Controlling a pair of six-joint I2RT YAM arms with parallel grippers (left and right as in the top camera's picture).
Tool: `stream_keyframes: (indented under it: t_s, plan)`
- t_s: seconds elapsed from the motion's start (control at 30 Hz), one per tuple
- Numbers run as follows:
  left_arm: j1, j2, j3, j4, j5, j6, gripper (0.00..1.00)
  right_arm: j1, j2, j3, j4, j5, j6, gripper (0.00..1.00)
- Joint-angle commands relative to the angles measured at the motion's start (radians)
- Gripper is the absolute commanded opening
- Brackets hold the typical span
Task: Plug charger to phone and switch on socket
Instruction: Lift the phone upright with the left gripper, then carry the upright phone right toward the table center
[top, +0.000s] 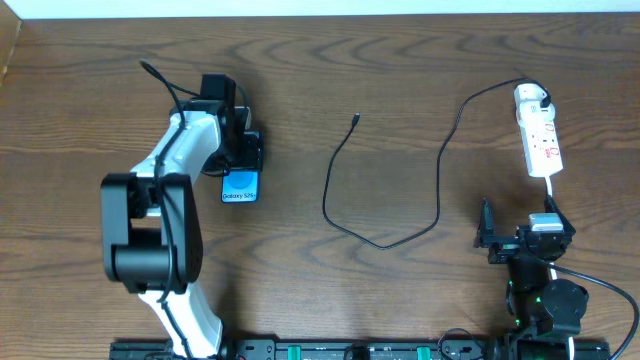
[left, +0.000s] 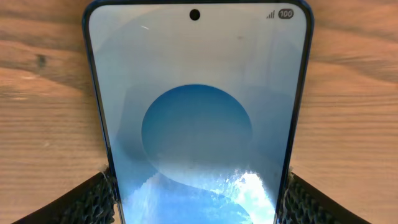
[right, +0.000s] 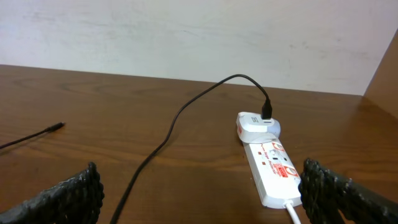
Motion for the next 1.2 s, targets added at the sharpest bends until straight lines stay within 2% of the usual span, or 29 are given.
stream_keyframes:
  t_s: [0.0, 0.3, 0.63, 0.93, 1.17]
  plan:
    - [0.0, -0.09, 0.005, -0.013, 0.062, -0.029, 0.73, 0.006, -0.006, -0.002, -0.005, 0.005, 0.012, 0.99]
    - [0.0, -0.103, 0.005, -0.048, 0.097, -0.13, 0.73, 0.006, -0.006, -0.002, -0.005, 0.005, 0.012, 0.99]
    - [0.0, -0.103, 0.005, -0.054, 0.288, -0.164, 0.73, 0.006, -0.006, -0.002, -0.005, 0.005, 0.012, 0.99]
    - [0.0, -0.103, 0.005, -0.054, 0.309, -0.265, 0.73, 0.006, -0.006, -0.002, -0.005, 0.005, 0.012, 0.99]
    - [0.0, -0.103, 0.005, -0.054, 0.403, -0.275, 0.73, 0.006, -0.006, -0.002, -0.005, 0.005, 0.012, 0.99]
